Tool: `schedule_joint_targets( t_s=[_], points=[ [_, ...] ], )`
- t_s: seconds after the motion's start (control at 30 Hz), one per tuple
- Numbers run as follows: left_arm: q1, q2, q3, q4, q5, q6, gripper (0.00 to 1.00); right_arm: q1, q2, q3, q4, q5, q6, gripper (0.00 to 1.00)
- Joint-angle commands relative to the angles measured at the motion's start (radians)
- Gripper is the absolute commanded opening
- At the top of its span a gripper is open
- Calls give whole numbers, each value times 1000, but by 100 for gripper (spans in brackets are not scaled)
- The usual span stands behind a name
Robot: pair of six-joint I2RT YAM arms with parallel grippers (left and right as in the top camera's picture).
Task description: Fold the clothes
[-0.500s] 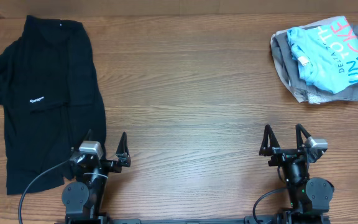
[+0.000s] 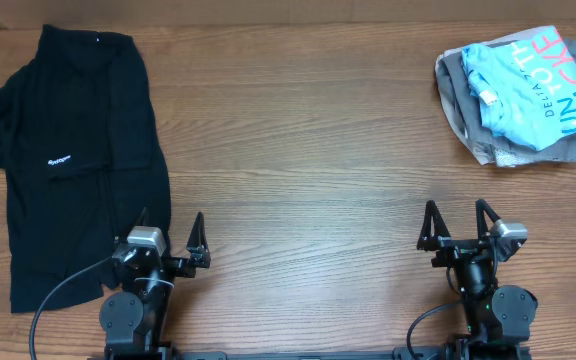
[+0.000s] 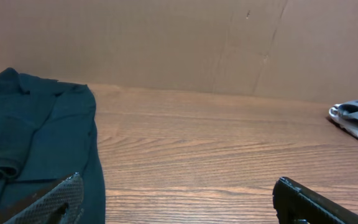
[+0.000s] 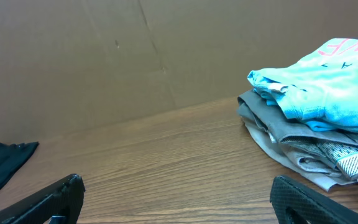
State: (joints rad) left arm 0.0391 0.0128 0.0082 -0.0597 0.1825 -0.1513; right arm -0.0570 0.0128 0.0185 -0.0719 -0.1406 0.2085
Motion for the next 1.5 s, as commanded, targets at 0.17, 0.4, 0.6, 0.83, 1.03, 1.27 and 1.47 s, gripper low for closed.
schedule_joint_targets(
  t_s=[0.17, 0.4, 0.6, 0.83, 1.03, 1.27, 1.47],
  points=[
    [2, -8, -3, 0, -10, -6, 100, 2, -10, -11, 3, 9, 2, 100],
    [2, -8, -3, 0, -10, -6, 100, 2, -10, -11, 3, 9, 2, 100],
    [2, -8, -3, 1, -10, -6, 100, 2, -10, -11, 3, 9, 2, 100],
    [2, -8, -3, 1, -10, -6, 100, 2, -10, -11, 10, 9, 2, 100],
    [2, -8, -3, 7, -3, -7, 100, 2, -10, -10, 71, 5, 2, 100],
    [2, -8, 40, 3, 21, -14, 100, 2, -10, 28, 63, 6, 0, 100],
    [2, 88, 259, -167, -9, -11, 100, 2, 42, 240, -84, -47, -135, 100]
  ],
)
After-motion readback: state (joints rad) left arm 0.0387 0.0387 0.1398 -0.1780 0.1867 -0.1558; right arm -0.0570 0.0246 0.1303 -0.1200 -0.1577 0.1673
